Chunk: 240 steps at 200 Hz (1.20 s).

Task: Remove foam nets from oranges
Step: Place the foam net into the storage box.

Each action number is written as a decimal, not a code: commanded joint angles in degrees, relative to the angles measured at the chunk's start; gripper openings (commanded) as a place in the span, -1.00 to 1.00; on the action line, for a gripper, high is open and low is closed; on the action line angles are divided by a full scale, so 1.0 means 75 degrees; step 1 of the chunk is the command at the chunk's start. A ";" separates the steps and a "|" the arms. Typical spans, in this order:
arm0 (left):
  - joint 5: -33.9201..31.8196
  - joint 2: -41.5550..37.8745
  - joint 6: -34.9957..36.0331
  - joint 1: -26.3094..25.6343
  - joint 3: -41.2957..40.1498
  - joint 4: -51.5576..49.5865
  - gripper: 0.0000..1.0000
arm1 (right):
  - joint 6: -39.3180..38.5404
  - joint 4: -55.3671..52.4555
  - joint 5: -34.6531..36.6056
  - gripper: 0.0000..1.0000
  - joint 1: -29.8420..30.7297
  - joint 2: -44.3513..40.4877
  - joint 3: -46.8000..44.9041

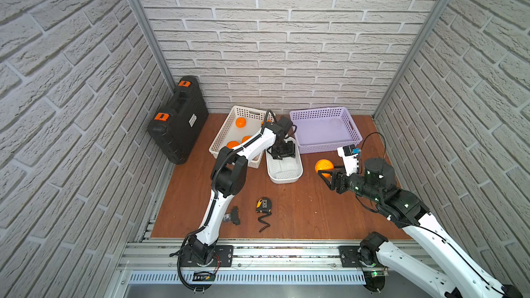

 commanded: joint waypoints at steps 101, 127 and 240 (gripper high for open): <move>0.0209 -0.1184 0.0011 -0.0045 0.0256 -0.0271 0.95 | 0.0028 0.0079 0.0374 0.02 0.0003 0.0157 0.0173; 0.0251 -0.1542 0.0014 -0.0035 0.0268 -0.0128 0.97 | 0.0059 0.0044 0.0478 0.02 -0.0001 0.0146 0.0160; -0.2007 -0.6865 -0.0680 0.1843 -0.4672 0.2372 0.97 | -0.0081 0.1059 -0.0359 0.02 0.0317 0.2247 0.0901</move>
